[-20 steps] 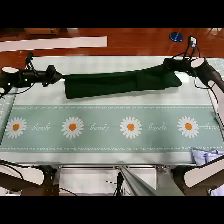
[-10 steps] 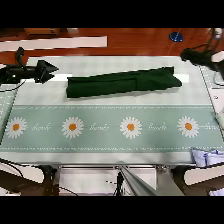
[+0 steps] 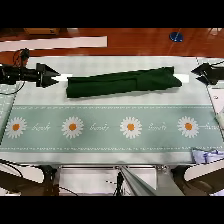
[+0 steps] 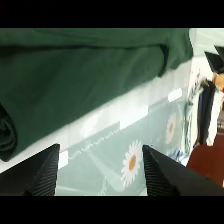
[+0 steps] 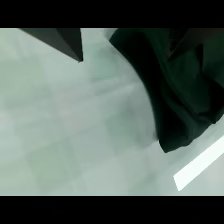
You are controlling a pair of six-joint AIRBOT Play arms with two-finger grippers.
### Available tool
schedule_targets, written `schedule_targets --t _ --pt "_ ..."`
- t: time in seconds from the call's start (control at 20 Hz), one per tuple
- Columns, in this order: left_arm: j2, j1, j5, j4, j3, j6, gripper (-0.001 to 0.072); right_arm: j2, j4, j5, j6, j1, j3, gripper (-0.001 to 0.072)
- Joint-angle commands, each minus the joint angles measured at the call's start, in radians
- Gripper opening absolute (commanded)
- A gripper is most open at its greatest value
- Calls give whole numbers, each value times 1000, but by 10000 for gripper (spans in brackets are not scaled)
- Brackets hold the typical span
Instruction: Fold the shirts.
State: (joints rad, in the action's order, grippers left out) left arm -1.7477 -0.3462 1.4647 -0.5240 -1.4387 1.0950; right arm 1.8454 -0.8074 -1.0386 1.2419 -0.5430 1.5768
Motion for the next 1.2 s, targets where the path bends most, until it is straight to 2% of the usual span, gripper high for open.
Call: schedule_targets --t 0.0,0.25,0.55,0.7,0.8,0.85,0.9,1.0,1.05,1.15 --pt "1 26 37 0 -1 -1 596 74 126 -82 -61 -13 3 596" --pt "0 55 28 0 -1 -2 596 148 179 -65 -124 79 3 596" --pt "-2 99 29 0 -1 -2 596 192 190 -15 -128 212 23 592" --pt "-2 119 29 0 -1 -5 596 192 202 -12 -94 254 52 567" --pt "-2 132 27 0 -1 -10 596 192 195 -14 -61 285 68 465" --pt "-2 138 26 0 -1 -10 596 192 193 -12 -50 300 68 441" --pt "-2 144 24 0 -1 -10 596 196 183 -17 -47 316 69 329" --pt "-2 156 24 0 -1 -10 596 207 153 -39 -47 350 68 57" --pt "-2 162 25 1 -1 -9 596 206 145 -43 -48 362 69 31" --pt "-1 170 32 1 -1 -9 596 187 145 -84 -47 366 69 30"
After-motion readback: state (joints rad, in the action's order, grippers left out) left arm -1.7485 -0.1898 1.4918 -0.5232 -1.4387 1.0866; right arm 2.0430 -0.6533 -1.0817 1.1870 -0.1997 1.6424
